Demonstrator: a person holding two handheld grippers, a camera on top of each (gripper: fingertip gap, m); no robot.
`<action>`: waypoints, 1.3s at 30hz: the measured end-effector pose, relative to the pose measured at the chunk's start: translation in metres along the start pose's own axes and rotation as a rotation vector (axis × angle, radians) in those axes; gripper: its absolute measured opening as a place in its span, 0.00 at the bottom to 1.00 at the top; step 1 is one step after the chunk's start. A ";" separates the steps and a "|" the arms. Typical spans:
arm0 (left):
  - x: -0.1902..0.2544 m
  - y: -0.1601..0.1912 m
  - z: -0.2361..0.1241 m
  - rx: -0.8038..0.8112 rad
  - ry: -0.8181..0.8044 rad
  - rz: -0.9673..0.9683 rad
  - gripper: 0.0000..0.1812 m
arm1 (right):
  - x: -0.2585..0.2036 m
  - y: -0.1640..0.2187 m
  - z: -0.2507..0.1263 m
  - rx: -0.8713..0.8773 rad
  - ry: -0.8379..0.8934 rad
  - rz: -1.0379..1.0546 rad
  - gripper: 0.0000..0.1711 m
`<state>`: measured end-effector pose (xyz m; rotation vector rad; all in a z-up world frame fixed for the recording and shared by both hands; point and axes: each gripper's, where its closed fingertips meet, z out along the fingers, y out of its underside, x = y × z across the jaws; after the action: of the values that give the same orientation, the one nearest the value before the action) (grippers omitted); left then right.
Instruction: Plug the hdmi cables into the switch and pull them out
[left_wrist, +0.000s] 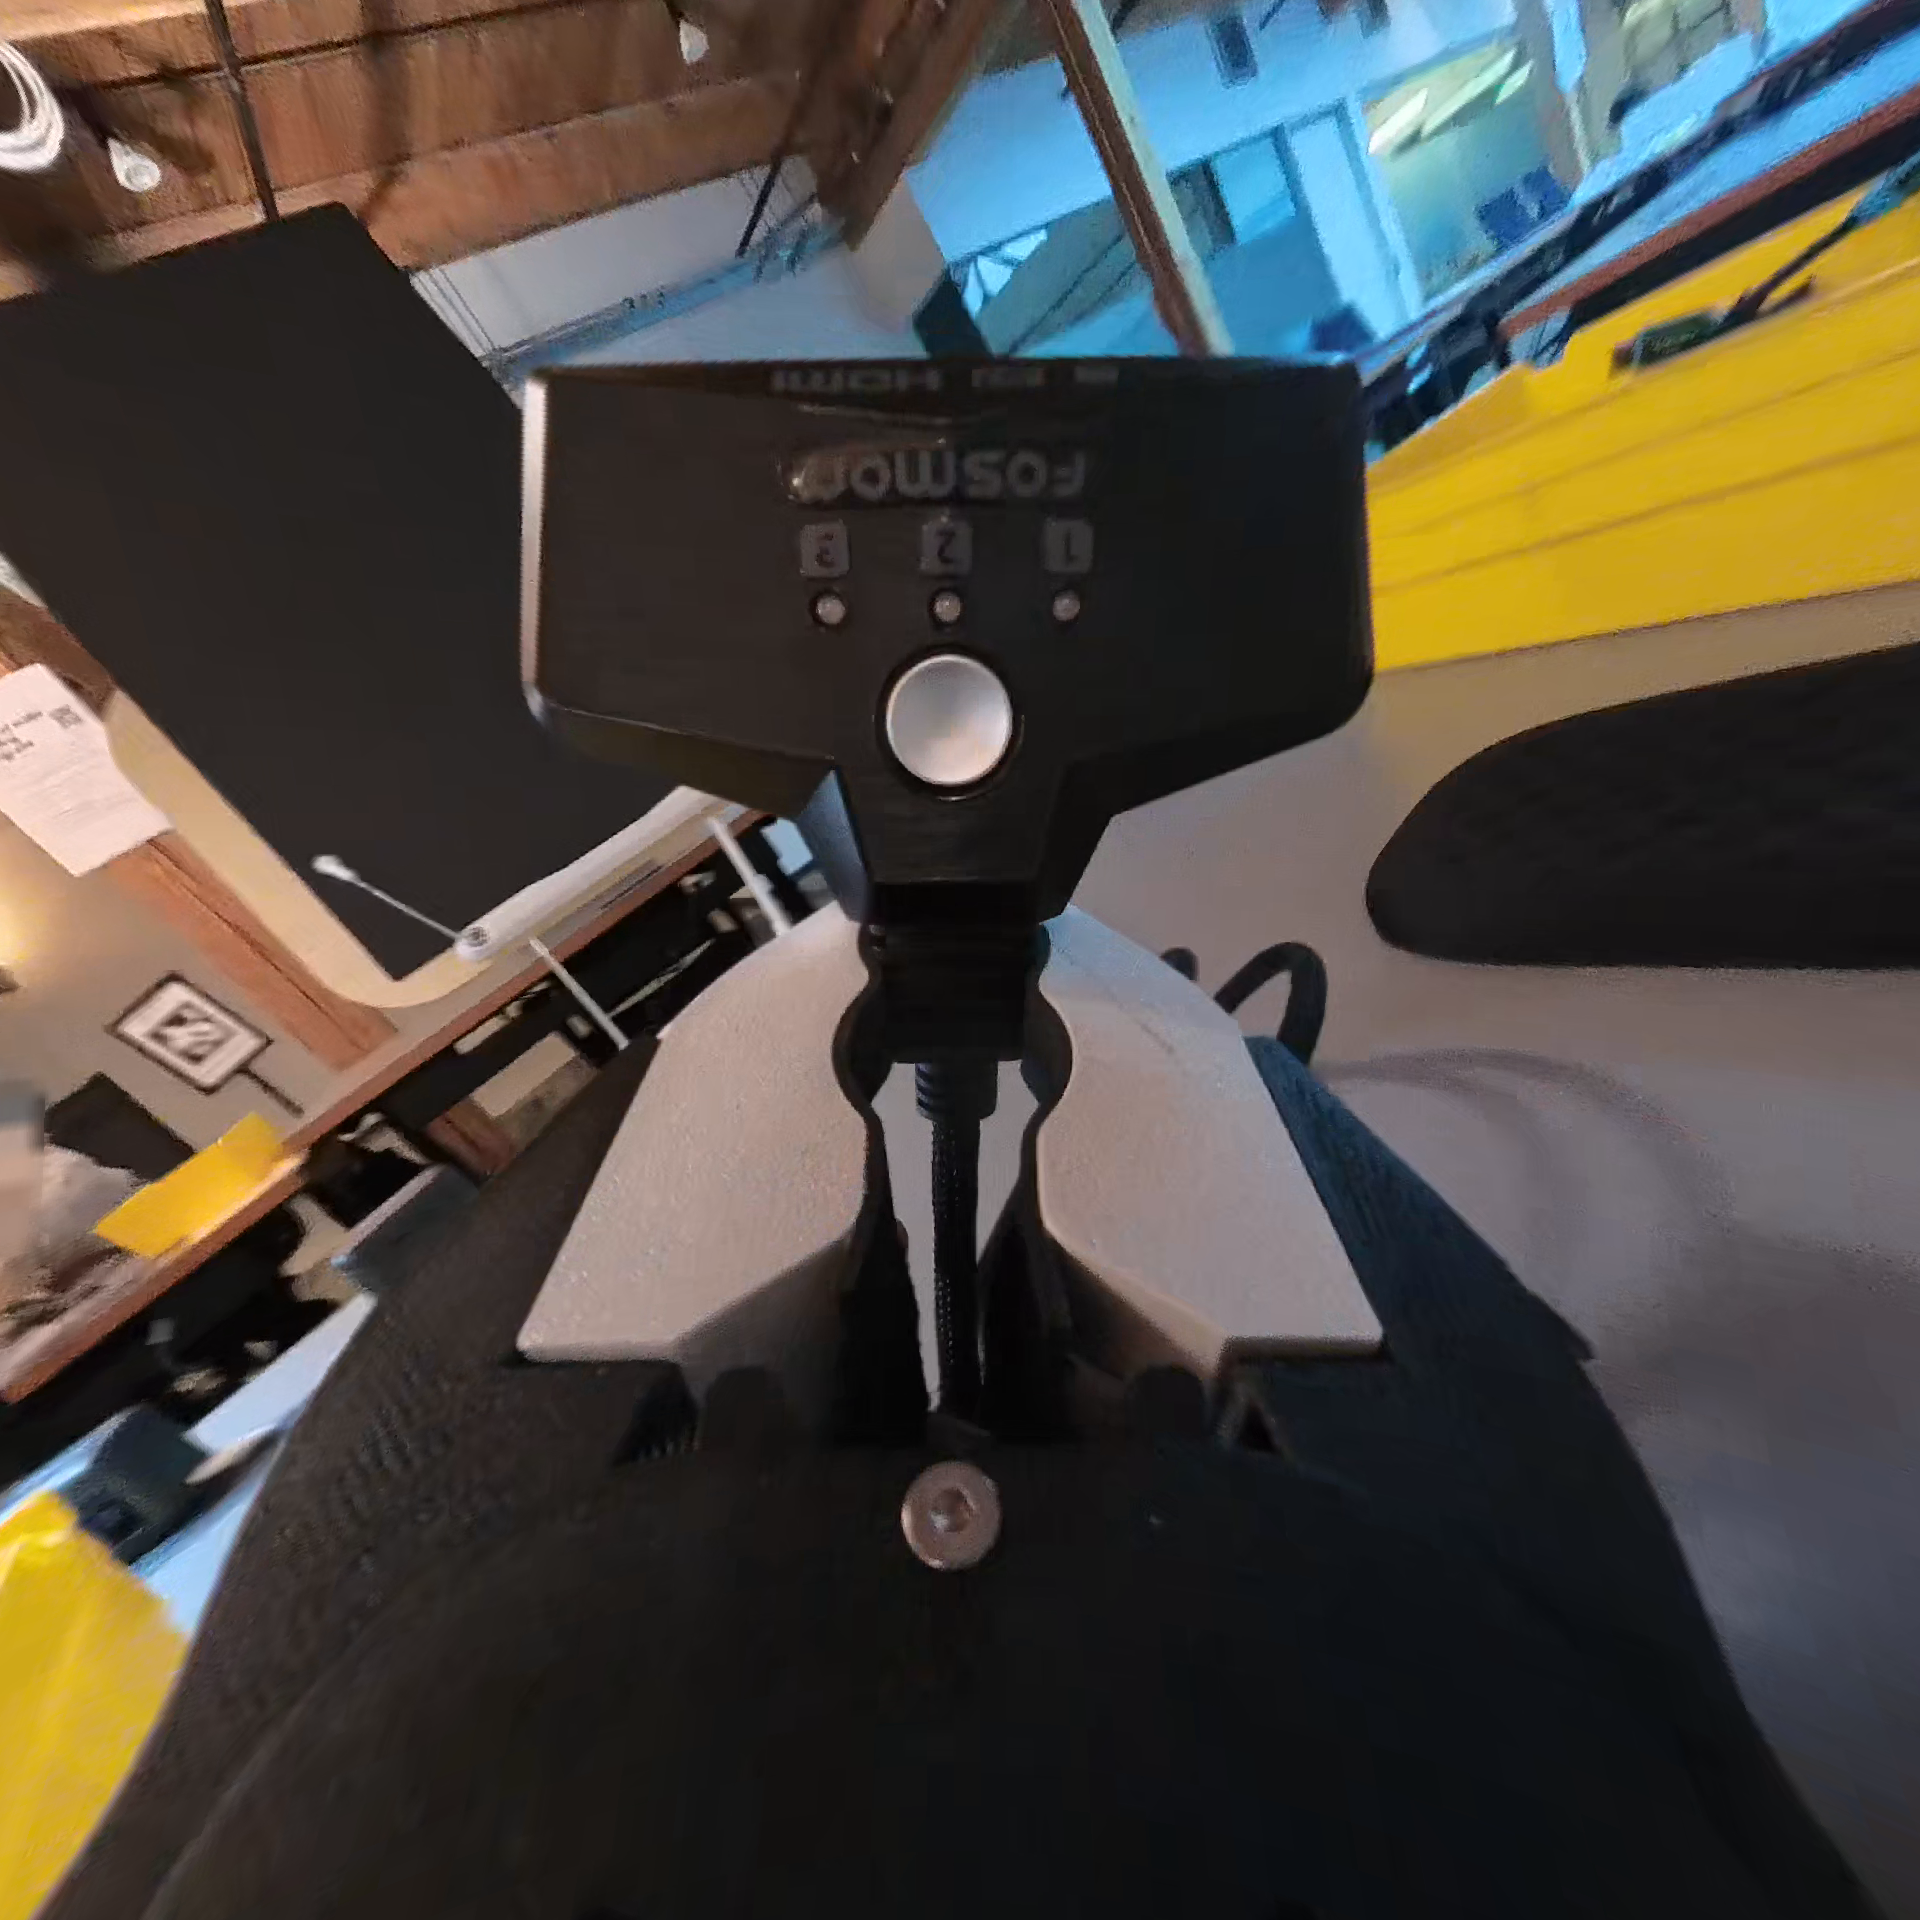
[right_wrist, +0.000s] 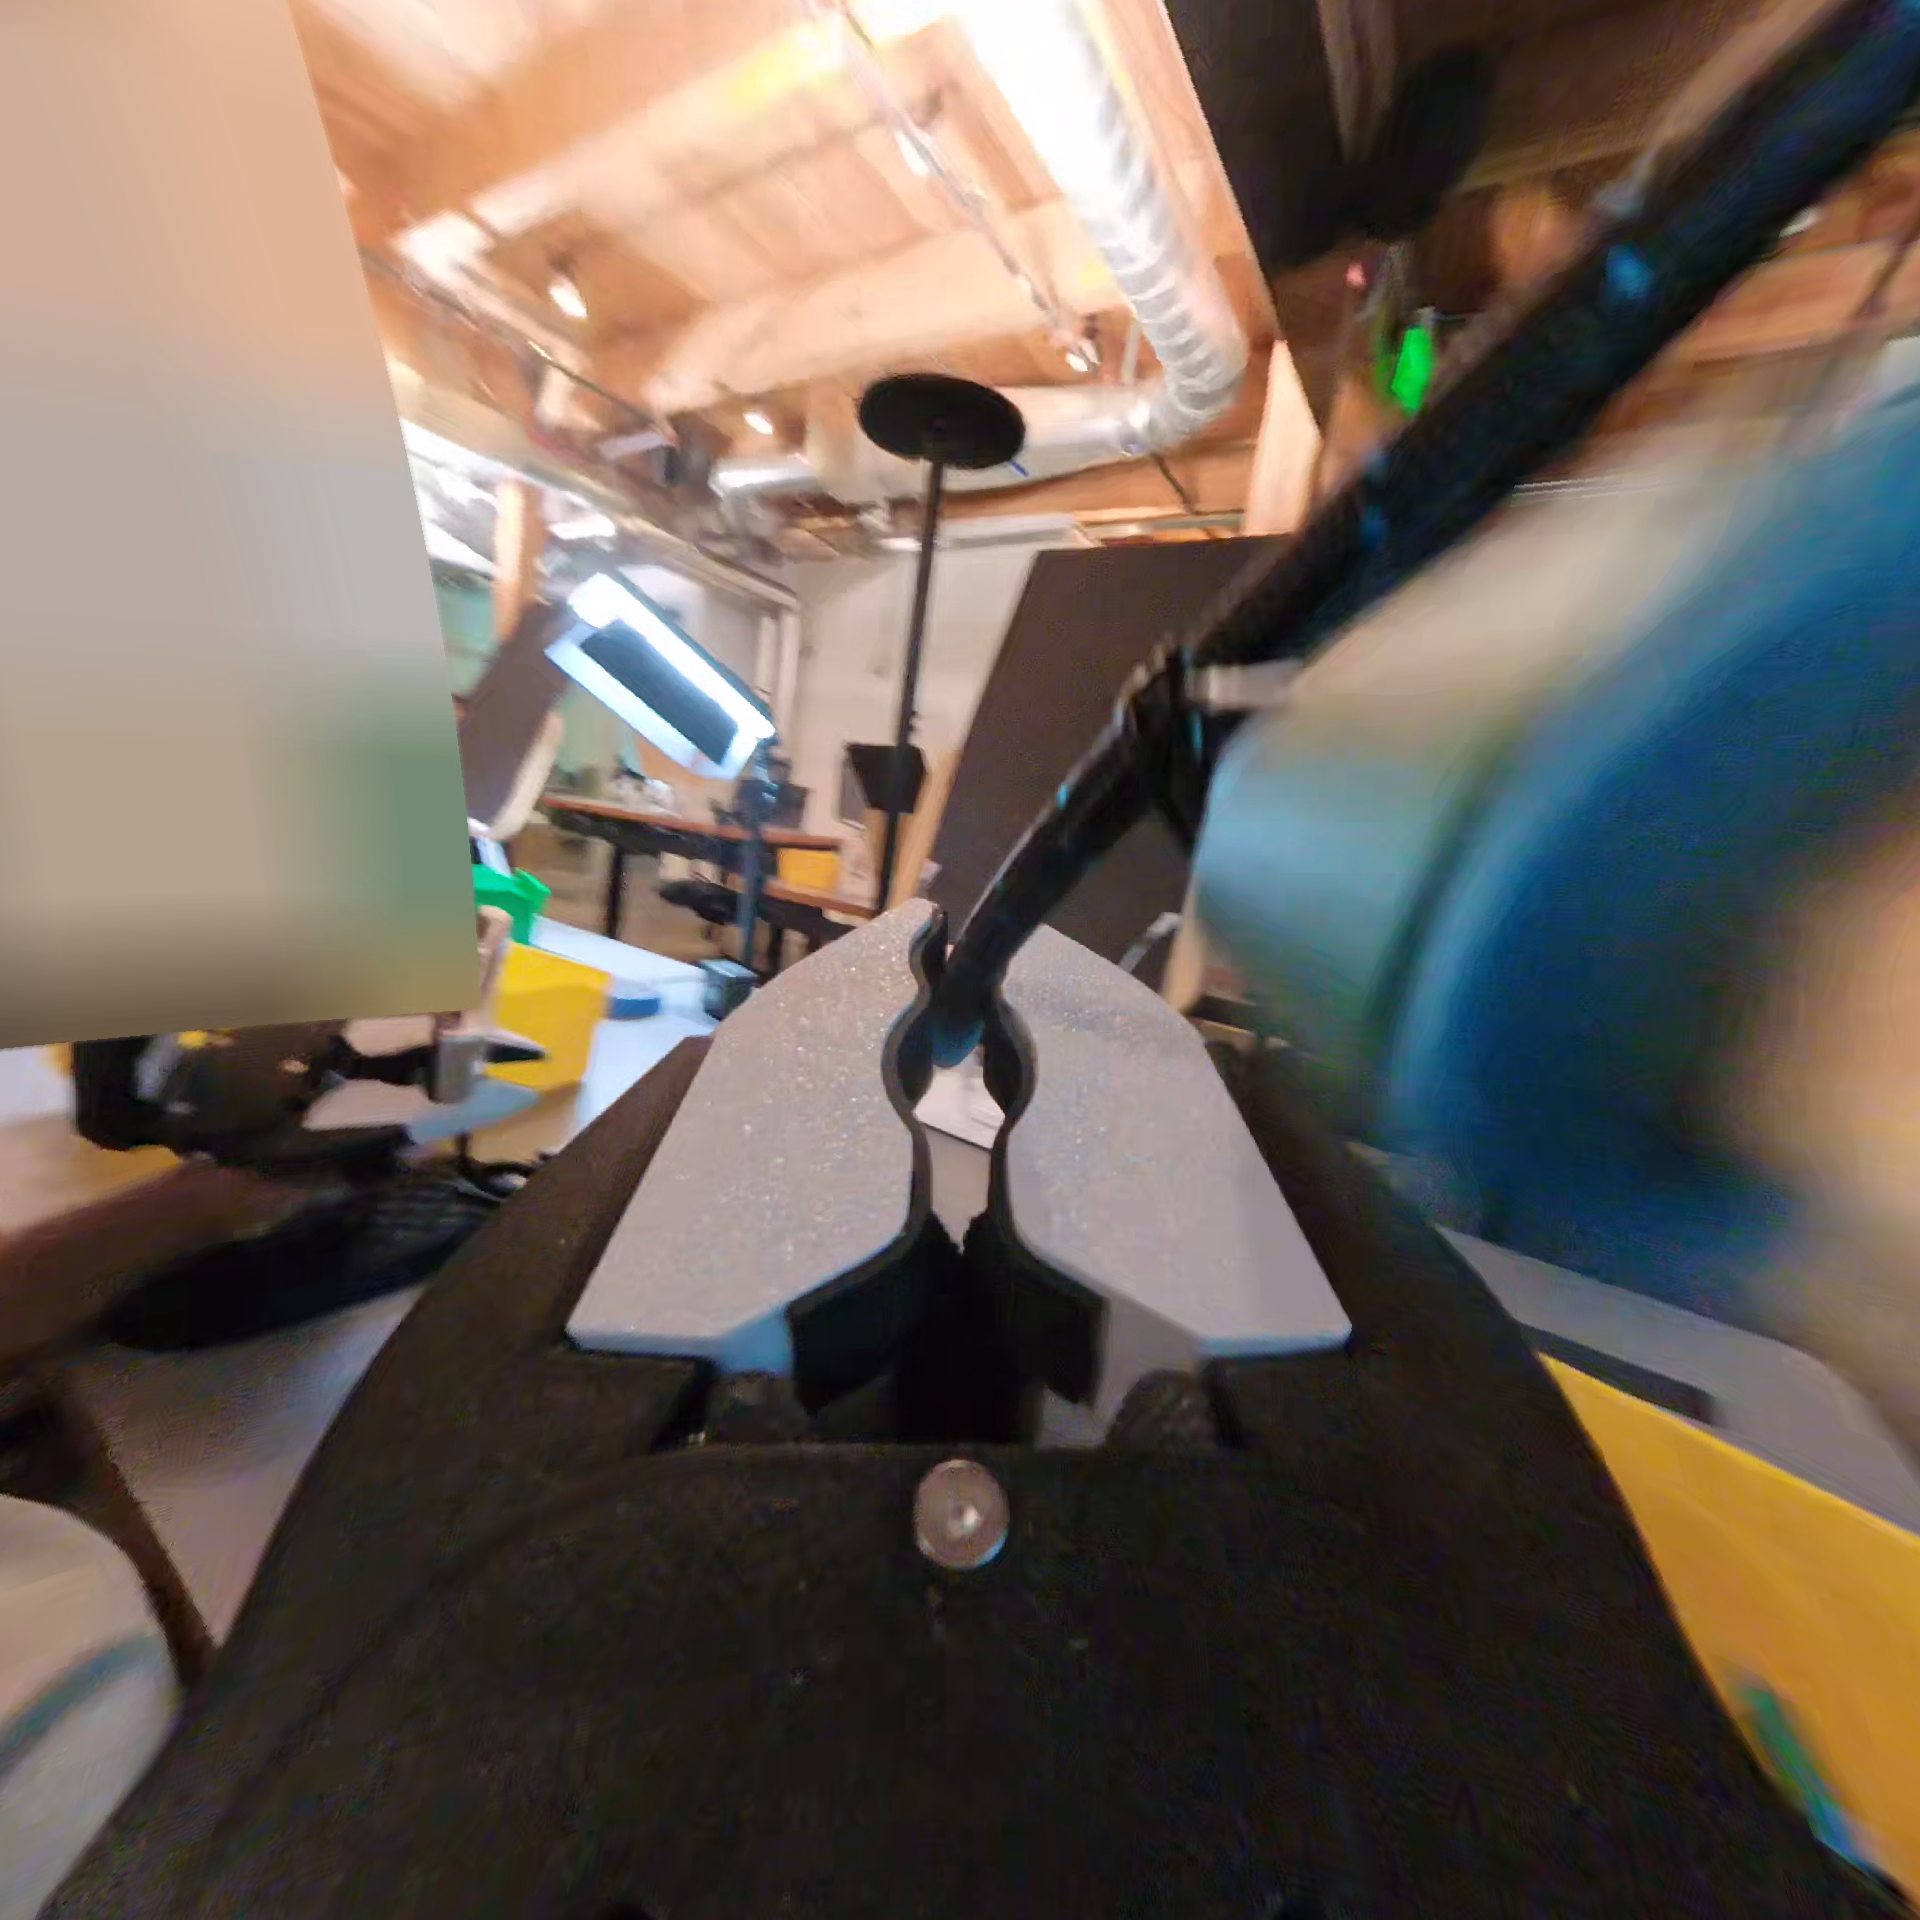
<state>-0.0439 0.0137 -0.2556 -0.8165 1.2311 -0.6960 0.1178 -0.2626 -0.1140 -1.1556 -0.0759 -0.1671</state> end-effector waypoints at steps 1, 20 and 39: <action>-0.001 0.003 0.000 -0.019 -0.019 0.044 0.11 | 0.007 -0.003 -0.009 -0.029 0.031 -0.034 0.02; 0.005 0.016 0.002 -0.099 -0.020 0.216 0.11 | 0.140 0.079 -0.128 -1.230 0.698 -1.080 0.03; 0.005 0.016 0.003 -0.098 -0.025 0.214 0.12 | 0.183 0.152 -0.106 -1.326 0.403 -0.973 0.09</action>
<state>-0.0399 0.0190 -0.2710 -0.7583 1.3152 -0.4538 0.3214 -0.3171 -0.2672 -2.2885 -0.1775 -1.4762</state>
